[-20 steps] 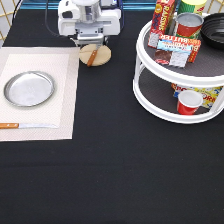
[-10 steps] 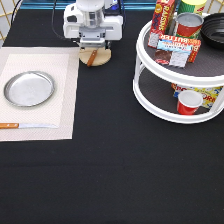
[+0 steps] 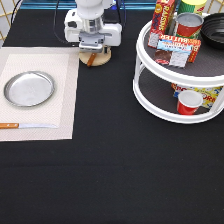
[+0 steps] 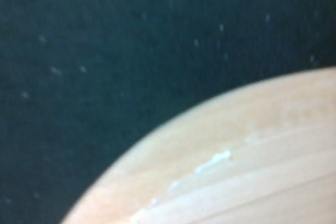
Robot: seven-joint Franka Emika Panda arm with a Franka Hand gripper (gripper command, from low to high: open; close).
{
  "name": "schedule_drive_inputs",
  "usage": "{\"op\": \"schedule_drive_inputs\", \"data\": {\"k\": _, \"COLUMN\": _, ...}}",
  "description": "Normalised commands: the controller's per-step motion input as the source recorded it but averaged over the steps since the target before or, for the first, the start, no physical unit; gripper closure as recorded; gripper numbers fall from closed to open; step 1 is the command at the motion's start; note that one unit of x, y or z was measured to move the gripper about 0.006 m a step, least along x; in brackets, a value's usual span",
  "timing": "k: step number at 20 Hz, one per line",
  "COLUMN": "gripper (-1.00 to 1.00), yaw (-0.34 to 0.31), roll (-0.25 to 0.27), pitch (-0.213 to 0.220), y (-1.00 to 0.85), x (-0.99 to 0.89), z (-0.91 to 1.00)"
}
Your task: Arrange plate and fork
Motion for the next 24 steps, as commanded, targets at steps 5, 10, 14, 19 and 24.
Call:
{"op": "schedule_drive_inputs", "data": {"k": 5, "gripper": 1.00, "yaw": -0.039, "roll": 0.001, "pitch": -0.003, "y": 0.05, "x": -0.05, "z": -0.11}}
{"op": "schedule_drive_inputs", "data": {"k": 10, "gripper": 1.00, "yaw": -0.037, "roll": 0.000, "pitch": 0.000, "y": 0.11, "x": -0.01, "z": -0.06}}
{"op": "schedule_drive_inputs", "data": {"k": 14, "gripper": 1.00, "yaw": -0.051, "roll": 0.000, "pitch": 0.000, "y": 0.13, "x": 0.00, "z": -0.02}}
{"op": "schedule_drive_inputs", "data": {"k": 19, "gripper": 1.00, "yaw": -0.049, "roll": -0.002, "pitch": 0.000, "y": 0.00, "x": -0.04, "z": -0.12}}
{"op": "schedule_drive_inputs", "data": {"k": 24, "gripper": 1.00, "yaw": -0.017, "roll": -0.006, "pitch": -0.002, "y": -0.06, "x": -0.10, "z": -0.03}}
